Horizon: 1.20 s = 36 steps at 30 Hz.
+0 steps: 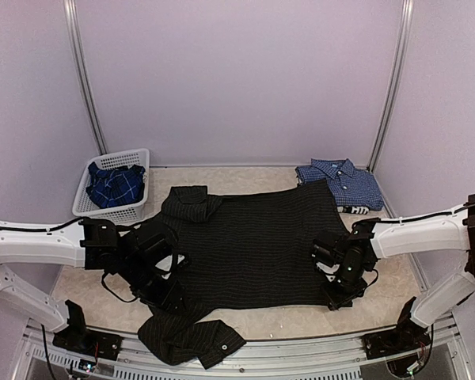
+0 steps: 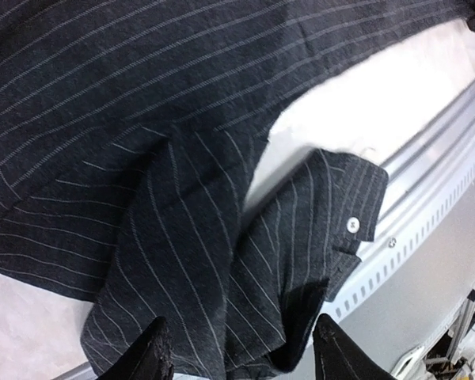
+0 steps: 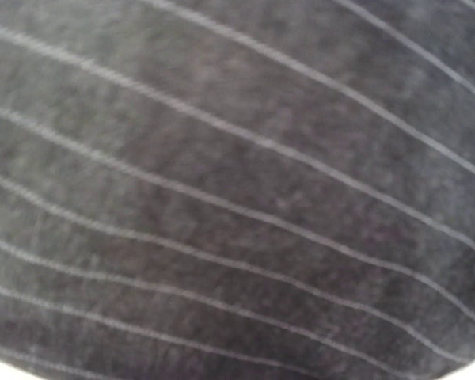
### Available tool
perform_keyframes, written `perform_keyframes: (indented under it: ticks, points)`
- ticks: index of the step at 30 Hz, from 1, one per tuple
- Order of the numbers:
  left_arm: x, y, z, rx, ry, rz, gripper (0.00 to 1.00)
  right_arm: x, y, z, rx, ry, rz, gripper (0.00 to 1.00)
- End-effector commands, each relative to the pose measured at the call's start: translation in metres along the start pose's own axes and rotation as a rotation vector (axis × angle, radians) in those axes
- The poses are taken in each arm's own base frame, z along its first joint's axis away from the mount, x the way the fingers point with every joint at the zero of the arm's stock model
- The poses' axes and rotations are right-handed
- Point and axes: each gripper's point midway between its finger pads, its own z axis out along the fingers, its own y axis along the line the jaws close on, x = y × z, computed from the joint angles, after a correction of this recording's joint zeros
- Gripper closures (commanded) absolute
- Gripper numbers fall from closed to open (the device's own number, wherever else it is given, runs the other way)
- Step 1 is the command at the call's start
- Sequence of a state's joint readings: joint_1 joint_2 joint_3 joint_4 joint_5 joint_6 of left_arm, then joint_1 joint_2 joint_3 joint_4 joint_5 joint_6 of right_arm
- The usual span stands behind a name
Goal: Fold and stack the long sleeve shirts
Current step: Pick up the flattened shirt from the center of the board.
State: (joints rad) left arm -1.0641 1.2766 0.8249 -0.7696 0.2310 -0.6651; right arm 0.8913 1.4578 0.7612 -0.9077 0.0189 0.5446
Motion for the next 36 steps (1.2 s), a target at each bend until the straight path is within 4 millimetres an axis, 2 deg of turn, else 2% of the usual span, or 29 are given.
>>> perform_keyframes:
  ticks: [1, 6, 12, 15, 19, 23, 25, 30, 33, 35, 36]
  points:
    - [0.031, -0.028, -0.006, 0.104, 0.060, 0.068, 0.43, 0.000, 0.001, 0.000, 0.011, 0.003, -0.009, 0.68]
    - [0.056, -0.039, -0.004, 0.044, 0.090, 0.166, 0.42, 0.001, 0.001, 0.004, 0.017, 0.018, -0.015, 0.83]
    - [0.058, -0.068, 0.005, -0.028, 0.059, 0.388, 0.43, 0.000, 0.003, 0.002, 0.002, 0.011, -0.019, 0.95]
    - [0.063, -0.065, 0.022, -0.105, 0.100, 0.468, 0.43, 0.000, 0.004, 0.001, -0.001, 0.009, -0.020, 0.98]
    - [0.067, -0.050, 0.045, -0.209, 0.161, 0.525, 0.43, -0.001, 0.004, -0.001, -0.003, 0.005, -0.018, 1.00]
    - [0.069, -0.034, 0.056, -0.283, 0.199, 0.542, 0.46, 0.000, 0.004, 0.000, -0.006, 0.007, -0.015, 1.00]
    - [0.070, -0.029, 0.059, -0.305, 0.211, 0.547, 0.51, 0.000, 0.005, 0.000, -0.008, 0.009, -0.015, 1.00]
    - [0.073, -0.031, 0.060, -0.289, 0.233, 0.551, 0.74, 0.001, 0.005, 0.000, -0.006, 0.013, -0.018, 1.00]
    - [0.074, -0.041, 0.054, -0.234, 0.234, 0.553, 0.87, 0.000, 0.005, 0.000, -0.003, 0.010, -0.018, 1.00]
    - [0.072, -0.046, 0.046, -0.199, 0.224, 0.552, 1.00, 0.000, 0.004, 0.000, 0.003, 0.010, -0.017, 1.00]
    - [0.071, -0.045, 0.042, -0.187, 0.222, 0.542, 1.00, -0.001, 0.004, -0.001, 0.004, 0.010, -0.014, 1.00]
